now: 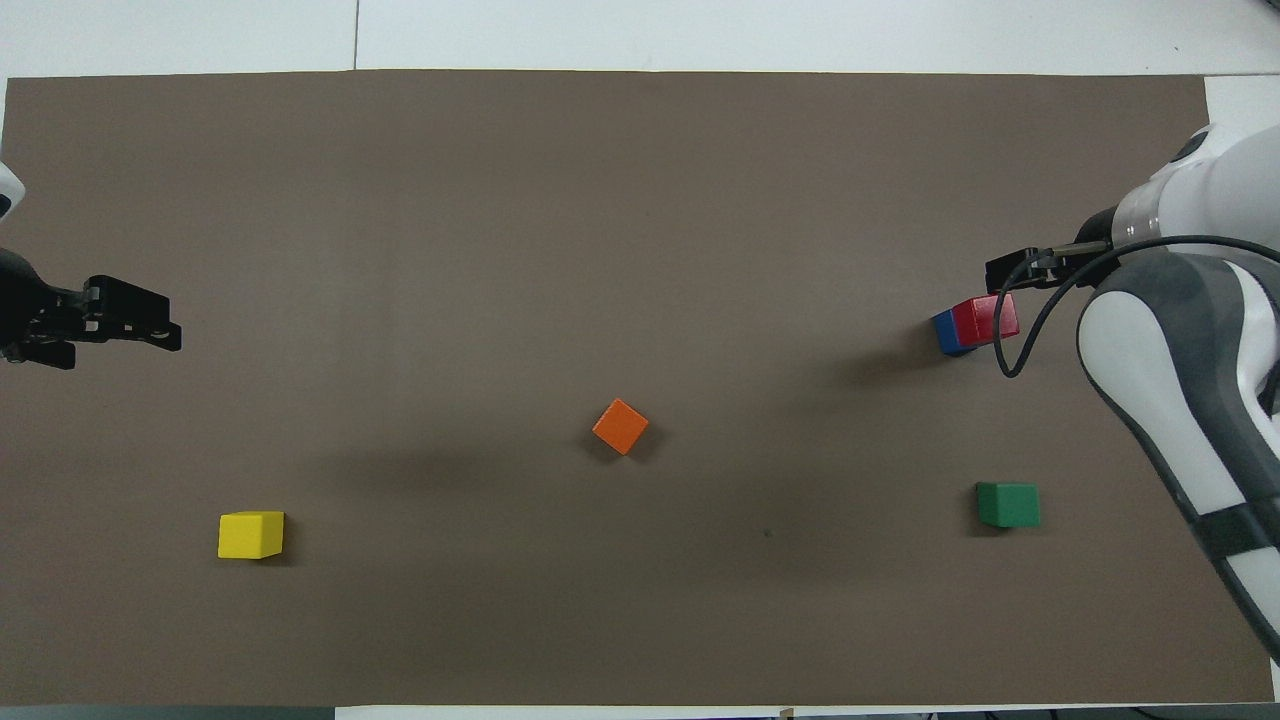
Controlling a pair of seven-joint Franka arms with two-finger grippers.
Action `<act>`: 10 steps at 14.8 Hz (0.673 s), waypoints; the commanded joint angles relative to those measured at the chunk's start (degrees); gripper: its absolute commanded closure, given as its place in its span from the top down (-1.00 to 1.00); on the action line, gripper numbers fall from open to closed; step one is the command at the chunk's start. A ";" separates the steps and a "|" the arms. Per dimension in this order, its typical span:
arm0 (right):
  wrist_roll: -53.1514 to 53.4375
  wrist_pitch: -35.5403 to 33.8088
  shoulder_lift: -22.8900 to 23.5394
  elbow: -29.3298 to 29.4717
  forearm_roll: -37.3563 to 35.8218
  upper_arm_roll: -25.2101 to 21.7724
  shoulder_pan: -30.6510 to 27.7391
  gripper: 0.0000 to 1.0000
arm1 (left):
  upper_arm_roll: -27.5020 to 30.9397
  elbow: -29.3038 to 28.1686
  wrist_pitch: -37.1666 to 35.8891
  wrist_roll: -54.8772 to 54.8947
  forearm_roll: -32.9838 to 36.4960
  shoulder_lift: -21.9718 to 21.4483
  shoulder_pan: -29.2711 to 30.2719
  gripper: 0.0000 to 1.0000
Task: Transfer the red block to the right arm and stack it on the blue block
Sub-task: 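Open the right gripper and withdraw it from the stacked blocks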
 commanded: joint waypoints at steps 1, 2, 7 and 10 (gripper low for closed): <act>-0.75 -7.37 -0.72 4.89 1.22 0.21 -0.52 1.00 | 0.04 -0.35 0.00 -0.44 0.60 -0.48 0.20 1.00; -0.58 -9.74 -1.25 6.21 1.40 0.03 -0.61 1.00 | 0.03 -0.35 0.00 -0.44 0.60 -0.48 0.20 1.00; 0.04 -18.46 -5.11 9.47 1.31 -0.15 -0.61 1.00 | 0.04 -0.35 0.00 -0.44 0.60 -0.48 0.20 1.00; 0.48 -21.28 -8.54 9.21 0.61 -0.23 -0.61 1.00 | 0.12 -0.44 0.00 -0.44 0.60 -0.48 0.20 1.00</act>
